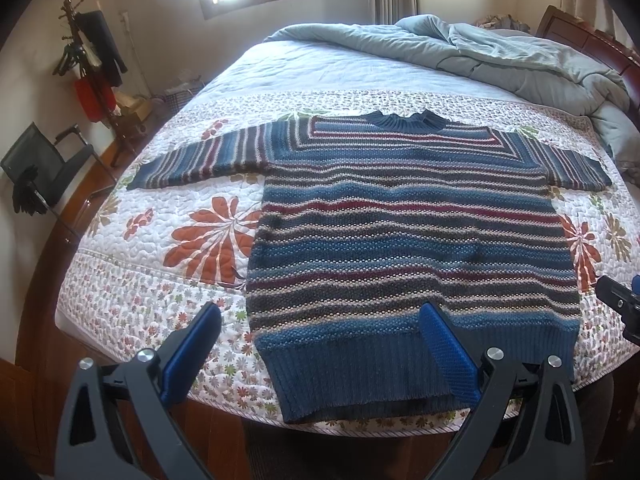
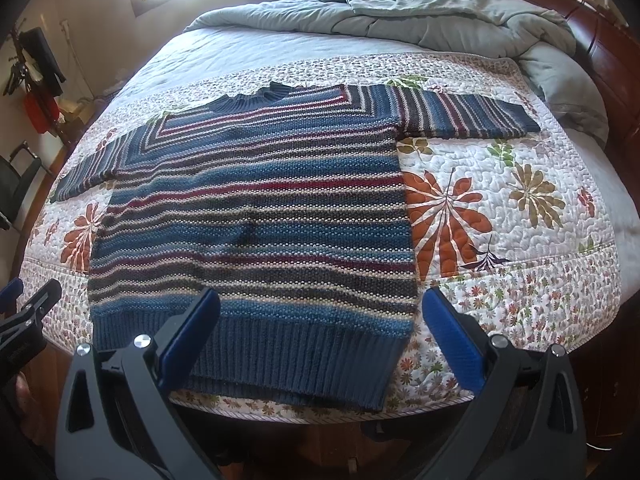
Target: Fold small clothes
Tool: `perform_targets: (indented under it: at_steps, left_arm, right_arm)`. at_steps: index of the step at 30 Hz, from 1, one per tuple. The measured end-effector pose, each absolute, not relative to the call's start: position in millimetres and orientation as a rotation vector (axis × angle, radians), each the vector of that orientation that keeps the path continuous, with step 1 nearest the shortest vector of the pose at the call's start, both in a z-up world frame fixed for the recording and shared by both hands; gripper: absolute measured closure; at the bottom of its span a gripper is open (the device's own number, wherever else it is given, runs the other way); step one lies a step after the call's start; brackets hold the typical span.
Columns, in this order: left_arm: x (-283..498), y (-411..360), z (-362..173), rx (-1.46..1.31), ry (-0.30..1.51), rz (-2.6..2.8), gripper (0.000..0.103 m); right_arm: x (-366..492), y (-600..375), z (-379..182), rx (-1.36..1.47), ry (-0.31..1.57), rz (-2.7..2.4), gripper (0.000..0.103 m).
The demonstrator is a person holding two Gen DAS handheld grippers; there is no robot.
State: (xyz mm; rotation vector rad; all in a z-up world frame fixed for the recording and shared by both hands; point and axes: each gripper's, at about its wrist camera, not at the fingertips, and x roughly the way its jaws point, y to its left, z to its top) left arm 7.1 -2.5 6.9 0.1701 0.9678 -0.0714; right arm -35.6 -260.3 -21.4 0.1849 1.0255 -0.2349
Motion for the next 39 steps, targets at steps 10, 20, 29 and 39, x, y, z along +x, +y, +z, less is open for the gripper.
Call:
perform_targets:
  at_steps: [10, 20, 29, 39]
  left_arm:
    - [18.4, -12.6, 6.3, 0.176, 0.962, -0.082, 0.004]
    - [70.6, -57.0, -3.1, 0.198, 0.982, -0.115, 0.004]
    - [171.8, -162.8, -38.4, 0.241, 1.12, -0.213, 0.004]
    - [266.0, -296.8, -78.7, 0.209, 1.159, -0.234, 0.004]
  right_arm:
    - [-24.4, -272.9, -21.8, 0.171, 1.024, -0.236, 0.003]
    - [12.1, -335.3, -24.4, 0.199, 1.052, -0.244, 0.003]
    - [77.4, -514.0, -52.5, 0.261, 1.156, -0.48, 0.003]
    - [161.1, -704.7, -120.4, 0.522, 1.222, -0.584, 0.003]
